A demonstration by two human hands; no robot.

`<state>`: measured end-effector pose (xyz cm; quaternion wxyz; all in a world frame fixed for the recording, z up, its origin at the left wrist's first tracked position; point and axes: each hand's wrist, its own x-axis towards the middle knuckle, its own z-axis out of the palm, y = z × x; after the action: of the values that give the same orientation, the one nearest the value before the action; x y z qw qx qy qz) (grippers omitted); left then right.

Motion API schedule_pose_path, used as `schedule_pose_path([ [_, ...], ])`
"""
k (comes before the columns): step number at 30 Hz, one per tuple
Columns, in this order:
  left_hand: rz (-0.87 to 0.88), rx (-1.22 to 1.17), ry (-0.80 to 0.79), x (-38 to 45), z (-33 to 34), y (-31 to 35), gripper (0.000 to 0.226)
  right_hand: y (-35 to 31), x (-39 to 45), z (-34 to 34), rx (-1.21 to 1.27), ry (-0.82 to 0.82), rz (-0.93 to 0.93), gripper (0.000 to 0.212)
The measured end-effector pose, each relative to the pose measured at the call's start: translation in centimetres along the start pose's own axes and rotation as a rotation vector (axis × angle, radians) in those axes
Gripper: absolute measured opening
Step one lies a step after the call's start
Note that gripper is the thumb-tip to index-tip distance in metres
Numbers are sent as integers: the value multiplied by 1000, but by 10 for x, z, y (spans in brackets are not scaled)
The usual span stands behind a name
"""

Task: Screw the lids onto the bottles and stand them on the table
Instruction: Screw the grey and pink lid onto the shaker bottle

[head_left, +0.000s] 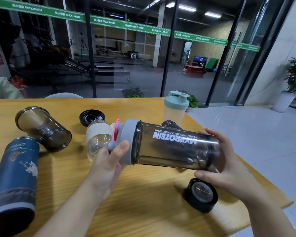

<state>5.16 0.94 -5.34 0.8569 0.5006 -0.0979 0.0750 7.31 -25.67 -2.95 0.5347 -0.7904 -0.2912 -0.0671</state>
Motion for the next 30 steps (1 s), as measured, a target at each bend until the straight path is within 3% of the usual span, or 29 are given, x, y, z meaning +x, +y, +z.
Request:
schedule_pose_path([
  [3, -15, -19, 3, 0, 1, 1, 72, -4, 0, -1, 96, -14, -3, 82],
  [7, -17, -23, 8, 0, 1, 1, 82, -5, 0, -3, 10, 48, 30, 89],
  [12, -7, 1, 4, 1, -1, 3, 94, -9, 2, -2, -31, 67, -9, 77],
  [18, 16, 40, -11, 1, -3, 0, 96, -12, 0, -3, 12, 54, 85, 71],
  [27, 82, 197, -74, 1, -4, -4, 81, -2, 8, 4, 121, 103, 544, 50],
  [30, 84, 202, -65, 1, -4, -4, 97, -7, 9, 5, 139, 97, 553, 44],
])
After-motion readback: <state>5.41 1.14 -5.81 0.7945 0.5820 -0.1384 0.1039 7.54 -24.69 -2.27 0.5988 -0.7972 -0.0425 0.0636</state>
